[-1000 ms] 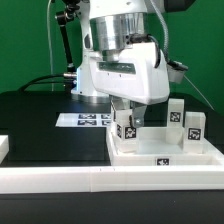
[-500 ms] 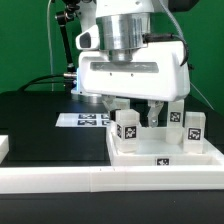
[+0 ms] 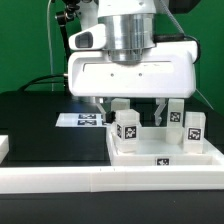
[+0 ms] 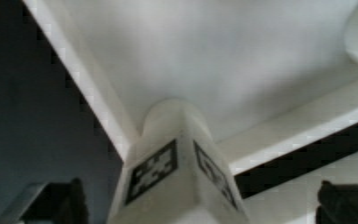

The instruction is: Assemble square table

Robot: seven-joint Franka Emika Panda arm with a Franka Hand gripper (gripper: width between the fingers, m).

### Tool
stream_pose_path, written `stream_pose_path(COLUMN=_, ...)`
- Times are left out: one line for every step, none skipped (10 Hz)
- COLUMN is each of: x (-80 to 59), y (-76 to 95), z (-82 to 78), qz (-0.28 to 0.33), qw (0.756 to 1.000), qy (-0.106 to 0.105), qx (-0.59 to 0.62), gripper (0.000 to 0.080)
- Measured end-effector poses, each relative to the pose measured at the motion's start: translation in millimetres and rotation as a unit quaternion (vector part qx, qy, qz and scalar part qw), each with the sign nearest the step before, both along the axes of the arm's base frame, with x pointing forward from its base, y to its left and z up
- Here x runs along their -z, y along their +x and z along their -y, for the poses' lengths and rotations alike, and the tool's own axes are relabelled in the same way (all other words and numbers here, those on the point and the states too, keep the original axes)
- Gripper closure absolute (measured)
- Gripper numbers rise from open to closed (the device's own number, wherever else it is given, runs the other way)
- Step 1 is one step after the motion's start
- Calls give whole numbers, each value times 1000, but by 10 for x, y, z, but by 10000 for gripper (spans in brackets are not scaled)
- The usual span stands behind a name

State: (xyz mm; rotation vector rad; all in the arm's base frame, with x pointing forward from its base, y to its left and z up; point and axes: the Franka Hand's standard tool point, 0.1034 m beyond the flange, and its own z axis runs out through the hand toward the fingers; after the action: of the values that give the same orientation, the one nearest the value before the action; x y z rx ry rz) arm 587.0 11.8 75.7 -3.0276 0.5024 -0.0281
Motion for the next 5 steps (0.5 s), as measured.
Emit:
stream_pose_path(x=0, y=0, z=16, qz=3, qw=999, qy=-1, qx=-45, gripper=150)
stream_pose_path(x=1, y=-1, z=19, qz=5, qw=997, qy=-2, qx=-80, gripper=150)
stream_pose_path(x=1, y=-1, z=19, qz=8, qw=994, qy=-4, qx=-112, gripper=150)
stream_pose_path(x=1, y=-1, z=19, qz=10, qw=989, qy=-5, qx=-150, gripper=150)
stream_pose_path(x=1, y=-1, z=22, qz=14, qw=979, qy=-7, qx=-203, gripper=150)
